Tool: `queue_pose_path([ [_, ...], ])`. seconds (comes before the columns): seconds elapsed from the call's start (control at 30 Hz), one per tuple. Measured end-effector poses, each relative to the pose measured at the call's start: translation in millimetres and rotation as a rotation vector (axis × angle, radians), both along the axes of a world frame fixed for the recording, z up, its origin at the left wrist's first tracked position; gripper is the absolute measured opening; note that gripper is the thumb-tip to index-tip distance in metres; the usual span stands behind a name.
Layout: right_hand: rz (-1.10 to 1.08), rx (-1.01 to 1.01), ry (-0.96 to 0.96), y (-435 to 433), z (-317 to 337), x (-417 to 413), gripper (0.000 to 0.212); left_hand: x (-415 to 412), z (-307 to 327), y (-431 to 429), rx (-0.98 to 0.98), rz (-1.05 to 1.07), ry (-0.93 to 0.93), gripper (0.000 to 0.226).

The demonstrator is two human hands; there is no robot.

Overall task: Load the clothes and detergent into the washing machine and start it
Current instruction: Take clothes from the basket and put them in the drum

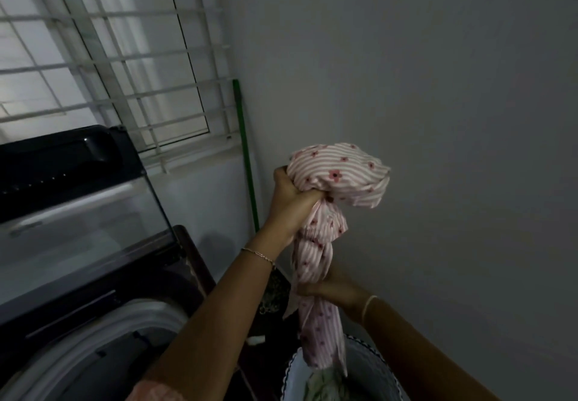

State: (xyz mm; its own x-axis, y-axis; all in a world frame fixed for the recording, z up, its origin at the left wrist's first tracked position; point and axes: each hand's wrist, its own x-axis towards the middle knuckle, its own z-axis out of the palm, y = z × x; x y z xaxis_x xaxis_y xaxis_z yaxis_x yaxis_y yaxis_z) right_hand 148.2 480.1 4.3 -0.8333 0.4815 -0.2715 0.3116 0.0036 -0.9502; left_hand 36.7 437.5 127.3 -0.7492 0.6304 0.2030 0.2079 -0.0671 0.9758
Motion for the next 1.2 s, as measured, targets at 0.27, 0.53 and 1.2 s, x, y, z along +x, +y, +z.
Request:
queue_pose_path([
  [0.27,-0.07,0.064,-0.081,42,-40,3,0.019,-30,14,-23,-0.086,0.002,-0.034,0.075],
  [0.53,-0.375,-0.508,0.236,74,35,-16,0.031,-45,-10,-47,-0.157,-0.109,-0.072,0.044],
  [1.2,-0.183,-0.816,0.466,34,91,-46,0.065,-41,-32,-43,-0.255,-0.346,-0.271,0.052],
])
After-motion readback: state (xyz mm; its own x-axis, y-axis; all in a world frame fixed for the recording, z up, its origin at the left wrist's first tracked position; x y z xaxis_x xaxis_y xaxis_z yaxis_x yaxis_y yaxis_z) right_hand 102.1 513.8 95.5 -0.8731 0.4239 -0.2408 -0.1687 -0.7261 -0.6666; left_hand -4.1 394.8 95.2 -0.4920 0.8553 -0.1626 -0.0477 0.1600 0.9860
